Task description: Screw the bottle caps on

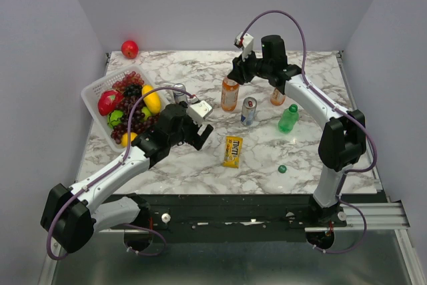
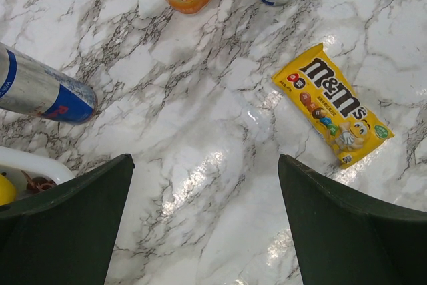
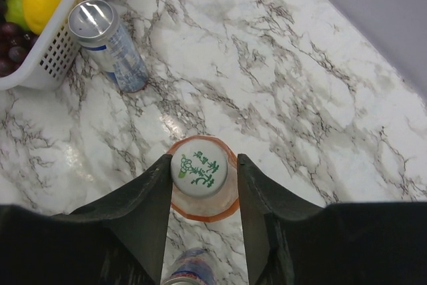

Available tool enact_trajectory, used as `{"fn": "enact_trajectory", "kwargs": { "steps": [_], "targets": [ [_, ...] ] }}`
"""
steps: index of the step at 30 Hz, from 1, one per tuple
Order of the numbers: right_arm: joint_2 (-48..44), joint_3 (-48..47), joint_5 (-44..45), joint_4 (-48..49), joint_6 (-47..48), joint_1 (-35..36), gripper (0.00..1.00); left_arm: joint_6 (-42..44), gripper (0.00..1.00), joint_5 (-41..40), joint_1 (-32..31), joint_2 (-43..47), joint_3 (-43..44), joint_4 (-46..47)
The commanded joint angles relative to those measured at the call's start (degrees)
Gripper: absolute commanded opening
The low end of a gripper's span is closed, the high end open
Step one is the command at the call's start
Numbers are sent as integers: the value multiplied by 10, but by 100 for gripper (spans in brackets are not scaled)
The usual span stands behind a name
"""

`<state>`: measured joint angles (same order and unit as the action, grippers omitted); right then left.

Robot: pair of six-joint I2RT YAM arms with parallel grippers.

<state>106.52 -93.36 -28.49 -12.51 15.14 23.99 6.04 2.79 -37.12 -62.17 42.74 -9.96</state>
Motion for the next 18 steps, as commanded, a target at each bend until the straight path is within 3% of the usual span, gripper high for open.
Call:
{"fn": "enact_trajectory", "kwargs": {
  "steps": [1, 4, 8, 18],
  "targets": [
    [-3, 5, 9, 10, 9, -1, 51, -2, 99, 21, 4, -2, 9, 16],
    [-3, 6, 8, 8, 11, -1, 56, -2, 99, 22, 4, -1, 5, 18],
    [-10, 7, -16, 3, 11, -1, 73, -2, 99, 24, 4, 0, 3, 18],
    [-35, -9, -22, -13, 5, -1, 78, 1, 99, 24, 4, -1, 5, 21]
  ]
}}
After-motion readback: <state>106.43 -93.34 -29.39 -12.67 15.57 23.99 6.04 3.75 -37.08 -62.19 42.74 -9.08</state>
